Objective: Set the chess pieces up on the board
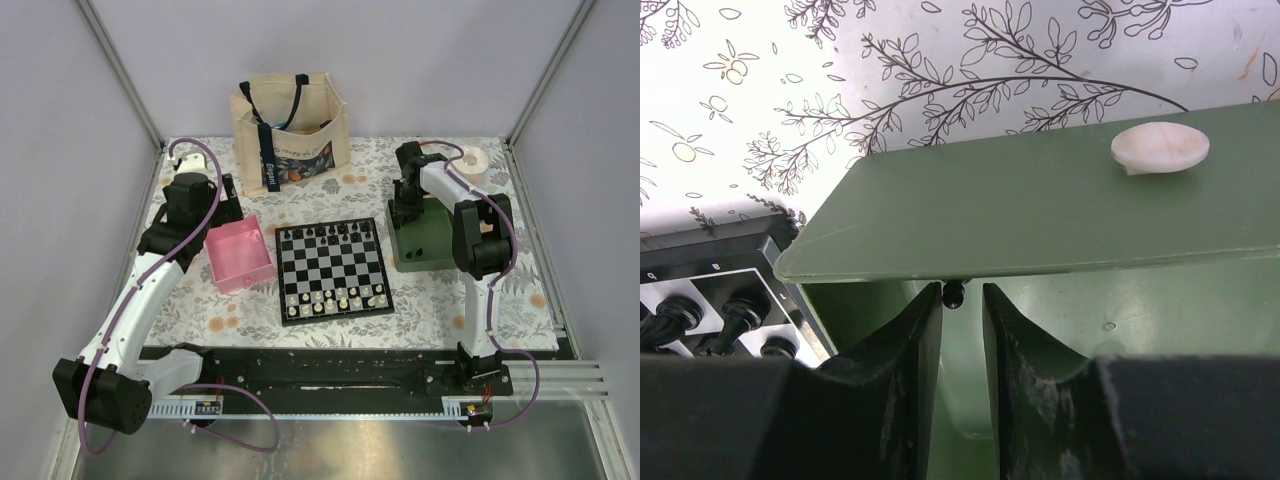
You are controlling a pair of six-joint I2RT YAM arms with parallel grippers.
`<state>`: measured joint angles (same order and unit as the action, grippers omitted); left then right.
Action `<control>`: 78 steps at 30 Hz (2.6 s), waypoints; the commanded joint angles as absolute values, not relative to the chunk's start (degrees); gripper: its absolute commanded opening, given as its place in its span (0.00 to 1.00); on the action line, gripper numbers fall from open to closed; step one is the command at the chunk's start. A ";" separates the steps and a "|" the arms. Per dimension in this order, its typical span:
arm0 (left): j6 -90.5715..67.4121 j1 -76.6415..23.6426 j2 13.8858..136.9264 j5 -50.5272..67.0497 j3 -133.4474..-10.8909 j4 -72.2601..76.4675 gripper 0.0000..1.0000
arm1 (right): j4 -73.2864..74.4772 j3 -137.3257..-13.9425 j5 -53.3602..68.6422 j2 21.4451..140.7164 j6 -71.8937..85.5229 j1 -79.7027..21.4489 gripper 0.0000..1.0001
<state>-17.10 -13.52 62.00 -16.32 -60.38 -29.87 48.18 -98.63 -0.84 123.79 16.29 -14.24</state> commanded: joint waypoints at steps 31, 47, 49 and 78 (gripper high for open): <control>-17.05 -13.62 60.47 -15.65 -61.17 -27.69 0.99 | 47.37 -97.30 -2.46 114.62 15.38 -14.41 0.00; -16.96 -13.62 60.64 -15.56 -61.00 -27.69 0.99 | 48.25 -98.26 1.22 120.32 15.56 -14.41 0.35; -16.96 -13.62 60.82 -15.47 -61.08 -27.69 0.99 | 48.34 -98.70 1.93 121.37 15.73 -14.33 0.35; -16.79 -13.62 60.12 -16.08 -61.52 -28.04 0.99 | 52.55 -104.06 0.88 125.68 14.59 -14.41 0.31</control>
<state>-17.06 -13.52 61.87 -16.12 -60.38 -29.91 50.22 -101.36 1.10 124.92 15.31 -14.26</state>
